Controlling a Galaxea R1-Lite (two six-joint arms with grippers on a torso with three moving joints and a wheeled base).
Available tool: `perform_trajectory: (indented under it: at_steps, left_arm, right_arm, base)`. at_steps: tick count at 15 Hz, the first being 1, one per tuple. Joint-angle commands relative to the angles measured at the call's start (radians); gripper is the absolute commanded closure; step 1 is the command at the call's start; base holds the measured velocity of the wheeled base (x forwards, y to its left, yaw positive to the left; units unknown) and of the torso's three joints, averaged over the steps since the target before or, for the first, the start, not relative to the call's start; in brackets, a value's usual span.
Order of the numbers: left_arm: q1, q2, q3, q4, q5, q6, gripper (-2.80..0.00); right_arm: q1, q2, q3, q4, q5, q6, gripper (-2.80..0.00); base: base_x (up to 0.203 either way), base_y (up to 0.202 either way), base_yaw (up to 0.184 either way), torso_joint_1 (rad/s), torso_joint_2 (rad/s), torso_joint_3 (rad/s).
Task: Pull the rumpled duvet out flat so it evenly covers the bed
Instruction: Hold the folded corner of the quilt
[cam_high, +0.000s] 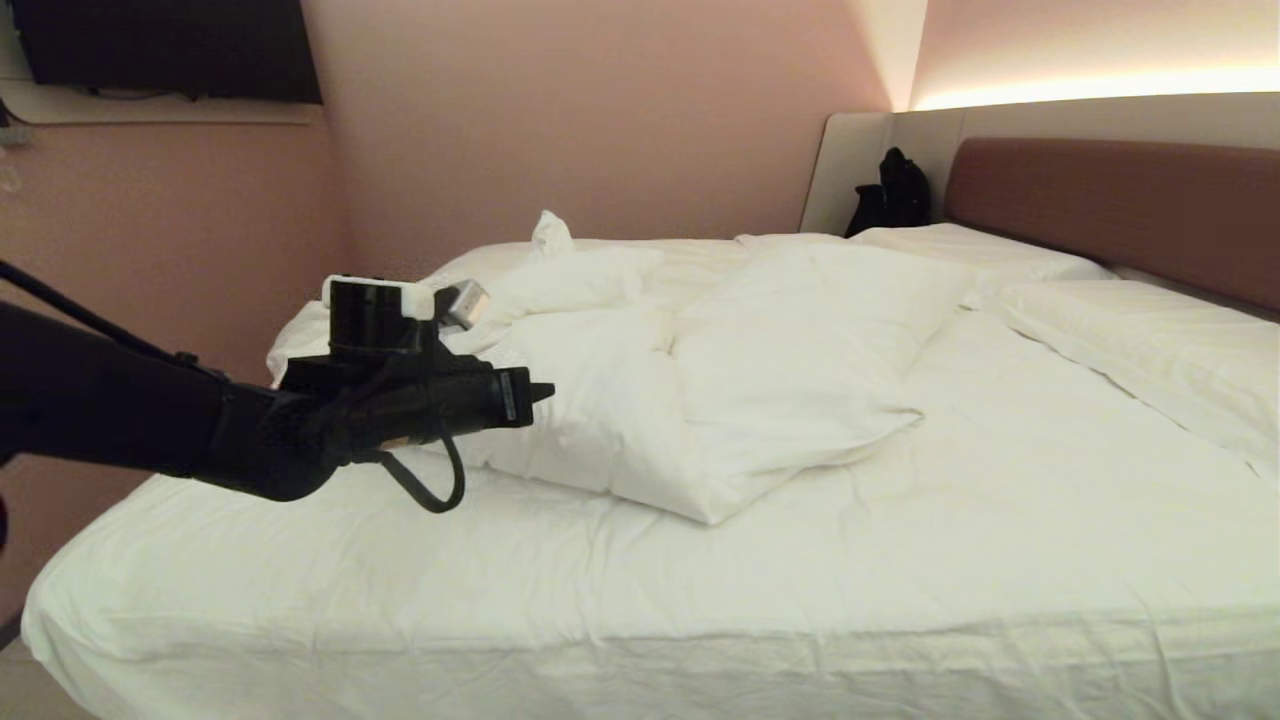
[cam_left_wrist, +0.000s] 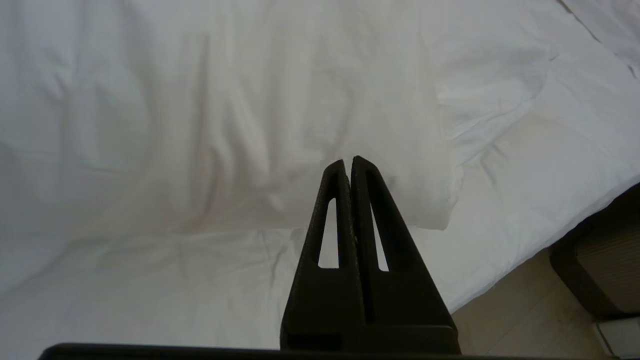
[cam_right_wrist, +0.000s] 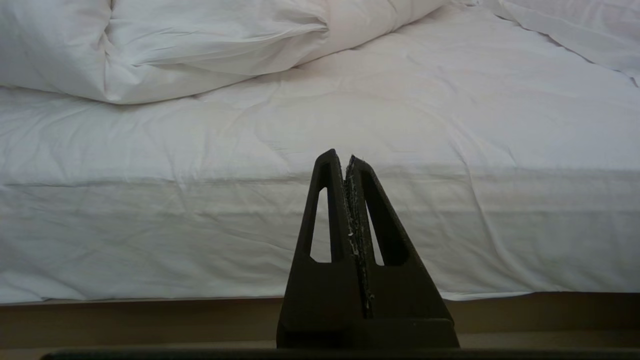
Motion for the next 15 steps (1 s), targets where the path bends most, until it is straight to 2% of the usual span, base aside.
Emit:
perform_trajectory:
  at_steps: [1,7,12,13,15]
  left_arm:
    - [-0.005,0.066,-0.047,-0.003,-0.001,-0.001,0.0]
    - [-0.009,0.174,-0.178,0.015,0.002,0.003,0.0]
    - [-0.017,0.202,-0.21,0.019,0.005,0.012,0.0]
    - [-0.017,0.208,-0.211,0.017,0.005,0.033,-2.8]
    - [-0.017,0.217,-0.212,0.01,0.009,0.098,-2.8]
  right_arm:
    - [0.0,0.002,0.0,0.0,0.0,0.0,0.0]
    - [0.0,0.002,0.0,0.0,0.0,0.0,0.0]
    - [0.0,0.002,0.0,0.0,0.0,0.0,0.0]
    - [0.0,0.002,0.0,0.0,0.0,0.0,0.0]
    - [0.0,0.002,0.0,0.0,0.0,0.0,0.0]
  base:
    - [0.0,0.0,0.0,0.0,0.0,0.0]
    - [0.0,0.0,0.0,0.0,0.0,0.0]
    - [0.0,0.0,0.0,0.0,0.0,0.0]
    - [0.0,0.0,0.0,0.0,0.0,0.0]
    - [0.0,0.0,0.0,0.0,0.0,0.0]
